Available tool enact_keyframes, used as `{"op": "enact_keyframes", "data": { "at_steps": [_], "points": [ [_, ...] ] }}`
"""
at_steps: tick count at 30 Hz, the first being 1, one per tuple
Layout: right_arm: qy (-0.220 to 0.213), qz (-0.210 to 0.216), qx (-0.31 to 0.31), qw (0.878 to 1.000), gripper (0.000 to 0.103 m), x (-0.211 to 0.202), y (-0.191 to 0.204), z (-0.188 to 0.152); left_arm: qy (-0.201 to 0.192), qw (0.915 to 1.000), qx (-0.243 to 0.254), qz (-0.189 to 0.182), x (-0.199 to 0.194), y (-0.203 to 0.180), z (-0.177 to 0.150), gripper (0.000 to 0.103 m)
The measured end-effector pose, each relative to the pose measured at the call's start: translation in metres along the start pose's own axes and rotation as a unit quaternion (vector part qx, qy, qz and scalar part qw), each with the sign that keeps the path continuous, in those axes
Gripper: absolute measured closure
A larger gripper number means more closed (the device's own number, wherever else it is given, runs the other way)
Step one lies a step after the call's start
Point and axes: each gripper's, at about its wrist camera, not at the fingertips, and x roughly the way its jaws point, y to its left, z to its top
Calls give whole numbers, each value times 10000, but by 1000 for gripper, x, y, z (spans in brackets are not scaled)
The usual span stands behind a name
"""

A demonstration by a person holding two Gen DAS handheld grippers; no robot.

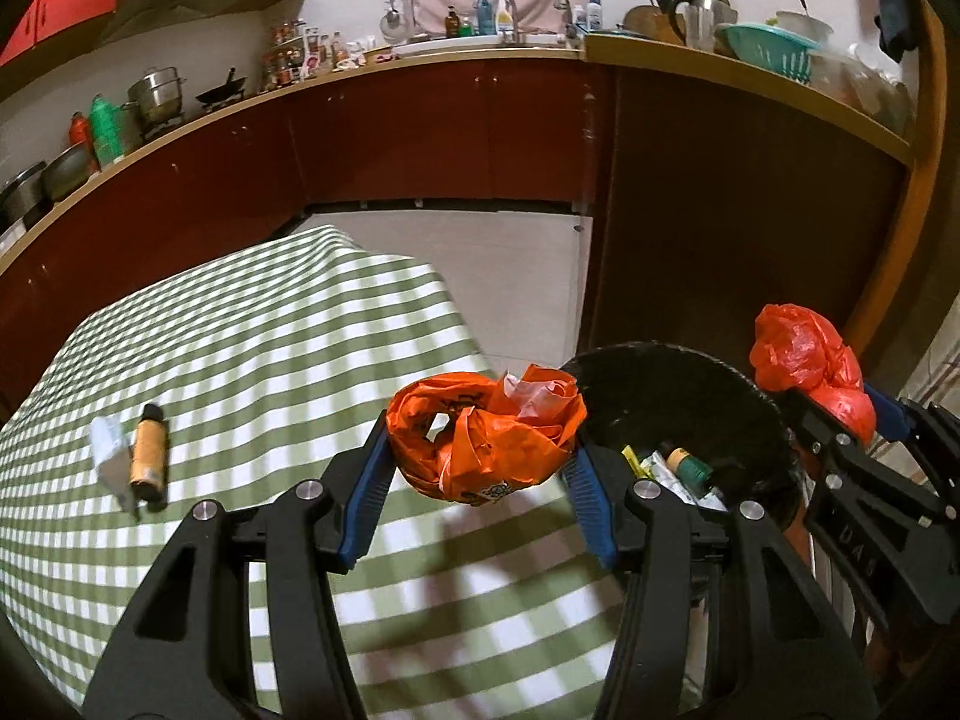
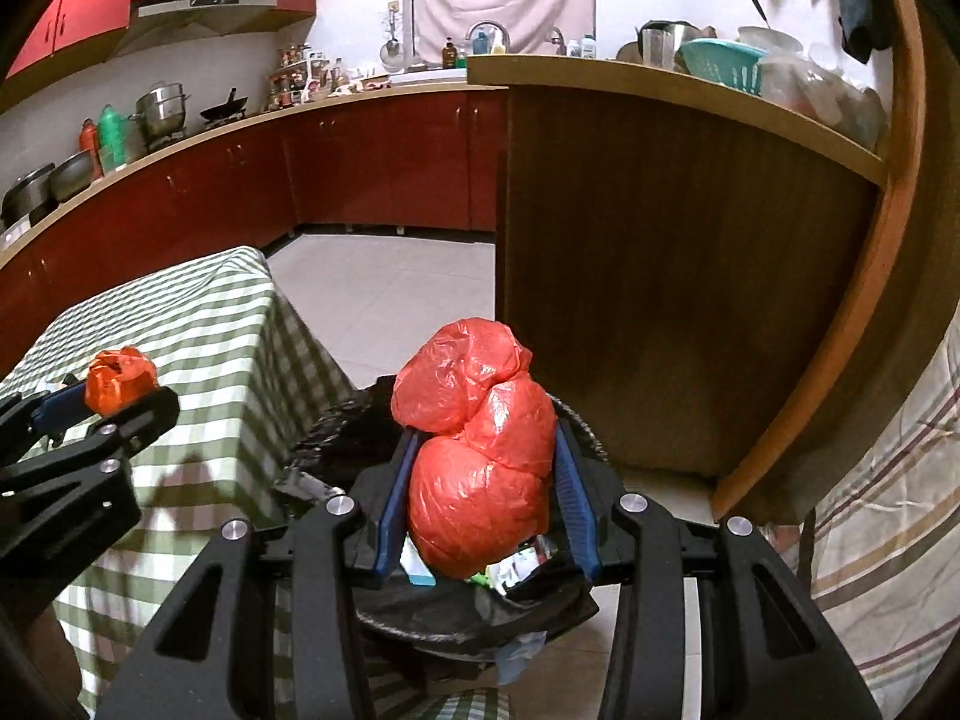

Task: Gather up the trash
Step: 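Carry the red bag and orange wrapper over the black bin with both tools, then open both tools to drop the bag and wrapper into the bin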

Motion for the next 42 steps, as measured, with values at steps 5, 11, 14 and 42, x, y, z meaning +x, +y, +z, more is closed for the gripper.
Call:
{"op": "enact_keyframes", "data": {
  "at_steps": [5, 11, 14, 42],
  "points": [
    [-11, 2, 82, 10000, 60, 8, -10, 2, 74, 9999, 82, -28, 14, -15, 5, 50],
    [10, 5, 185, 9998, 60, 16, -19, 2, 185, 9997, 154, -34, 29, -25, 8, 50],
    [36, 6, 207, 9998, 60, 20, -22, 1, 257, 9995, 151, -46, 34, -25, 9, 50],
    [233, -42, 309, 9992, 49, 52, -32, 6, 489, 9985, 238, -16, 64, -46, 22, 31]
  ]
}}
